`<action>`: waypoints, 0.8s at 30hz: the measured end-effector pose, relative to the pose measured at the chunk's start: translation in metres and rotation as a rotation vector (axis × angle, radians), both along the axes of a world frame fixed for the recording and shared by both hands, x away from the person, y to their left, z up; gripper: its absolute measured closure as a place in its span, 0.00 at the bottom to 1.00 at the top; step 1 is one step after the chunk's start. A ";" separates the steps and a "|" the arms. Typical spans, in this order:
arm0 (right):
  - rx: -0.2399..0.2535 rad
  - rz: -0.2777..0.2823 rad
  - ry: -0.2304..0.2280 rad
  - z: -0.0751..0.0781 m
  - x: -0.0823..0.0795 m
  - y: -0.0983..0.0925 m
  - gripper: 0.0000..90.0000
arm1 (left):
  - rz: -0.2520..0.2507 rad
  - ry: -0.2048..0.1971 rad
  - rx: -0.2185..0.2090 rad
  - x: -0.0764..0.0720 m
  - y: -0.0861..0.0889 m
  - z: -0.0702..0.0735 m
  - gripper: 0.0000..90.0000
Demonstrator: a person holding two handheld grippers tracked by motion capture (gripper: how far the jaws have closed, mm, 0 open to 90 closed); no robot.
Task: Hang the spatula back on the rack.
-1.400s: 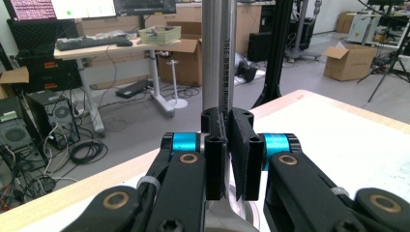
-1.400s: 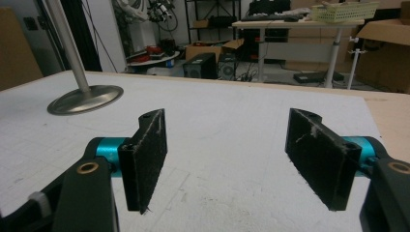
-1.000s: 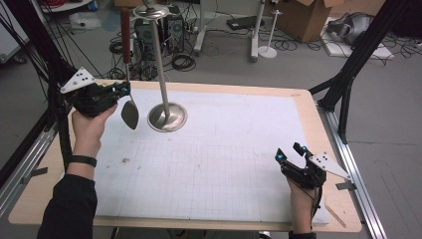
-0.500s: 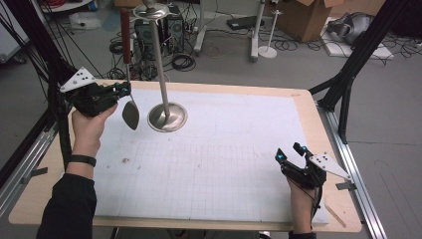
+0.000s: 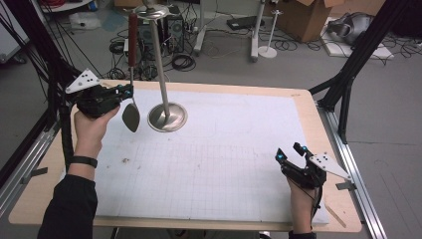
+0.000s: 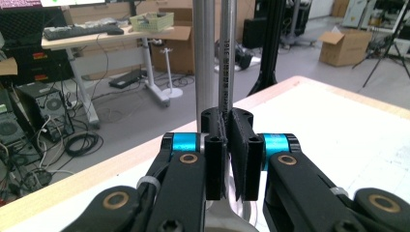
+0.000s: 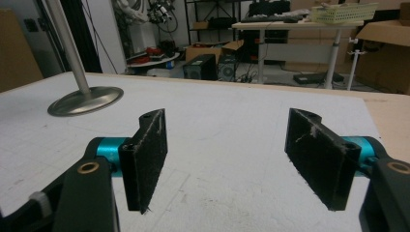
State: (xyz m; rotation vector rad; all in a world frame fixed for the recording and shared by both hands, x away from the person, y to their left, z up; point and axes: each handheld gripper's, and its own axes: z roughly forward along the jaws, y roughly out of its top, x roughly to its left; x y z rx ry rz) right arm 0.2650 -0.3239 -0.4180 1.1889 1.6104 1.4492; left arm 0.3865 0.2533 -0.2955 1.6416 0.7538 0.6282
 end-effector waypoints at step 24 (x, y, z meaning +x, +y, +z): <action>-0.005 0.003 0.006 -0.001 0.001 0.001 0.34 | -0.030 -0.012 -0.030 0.004 0.016 0.002 0.94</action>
